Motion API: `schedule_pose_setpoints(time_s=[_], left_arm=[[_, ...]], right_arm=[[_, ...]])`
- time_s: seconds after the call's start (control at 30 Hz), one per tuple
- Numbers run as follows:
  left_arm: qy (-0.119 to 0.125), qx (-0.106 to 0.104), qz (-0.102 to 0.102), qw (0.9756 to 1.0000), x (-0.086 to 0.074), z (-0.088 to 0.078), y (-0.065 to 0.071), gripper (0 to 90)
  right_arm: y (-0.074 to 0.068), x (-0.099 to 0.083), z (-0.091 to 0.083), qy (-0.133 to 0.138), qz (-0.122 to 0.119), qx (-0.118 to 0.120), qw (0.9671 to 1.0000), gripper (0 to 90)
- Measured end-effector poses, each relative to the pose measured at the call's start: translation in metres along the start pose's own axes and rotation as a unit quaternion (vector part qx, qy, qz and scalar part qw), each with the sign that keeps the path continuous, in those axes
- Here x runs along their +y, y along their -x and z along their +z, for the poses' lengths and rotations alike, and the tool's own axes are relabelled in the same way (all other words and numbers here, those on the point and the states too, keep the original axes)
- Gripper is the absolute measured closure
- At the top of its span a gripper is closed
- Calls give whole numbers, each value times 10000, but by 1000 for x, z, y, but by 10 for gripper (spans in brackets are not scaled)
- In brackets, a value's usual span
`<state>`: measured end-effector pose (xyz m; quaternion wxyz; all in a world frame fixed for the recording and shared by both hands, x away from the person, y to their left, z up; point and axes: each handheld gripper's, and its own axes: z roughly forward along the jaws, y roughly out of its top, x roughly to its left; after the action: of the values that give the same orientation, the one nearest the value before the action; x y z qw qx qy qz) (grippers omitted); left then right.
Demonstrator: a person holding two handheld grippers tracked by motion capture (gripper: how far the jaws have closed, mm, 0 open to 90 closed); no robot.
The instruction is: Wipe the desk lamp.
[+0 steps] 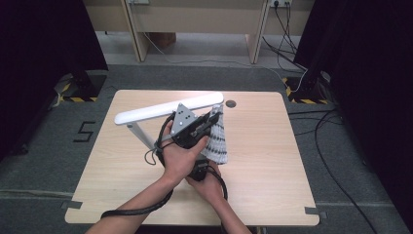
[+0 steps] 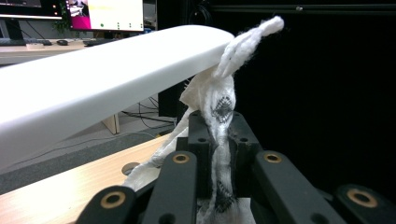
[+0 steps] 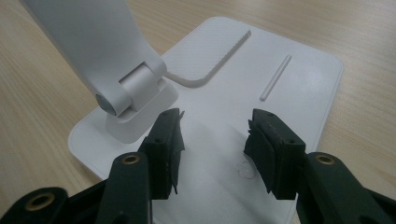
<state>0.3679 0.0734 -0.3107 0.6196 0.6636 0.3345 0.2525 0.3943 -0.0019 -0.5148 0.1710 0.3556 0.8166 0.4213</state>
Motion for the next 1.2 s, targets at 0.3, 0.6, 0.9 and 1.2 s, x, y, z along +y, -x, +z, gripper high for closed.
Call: schedule_pose_setpoints(time_s=[0.3,0.6,0.9,1.2], left_arm=[[95,140,-38,9998,5,0,-5,824],[272,234,-147,9992,4,-5,-8,824],[351,275,-193,9988,3,-12,-13,824],[409,362,-250,9982,0,-20,-22,824]], right_arm=[[0,0,1,88,14,-8,10000,541],[0,0,0,9,-3,-10,10000,541],[0,0,0,12,-6,-7,10000,541],[0,0,1,73,10,6,10000,541]])
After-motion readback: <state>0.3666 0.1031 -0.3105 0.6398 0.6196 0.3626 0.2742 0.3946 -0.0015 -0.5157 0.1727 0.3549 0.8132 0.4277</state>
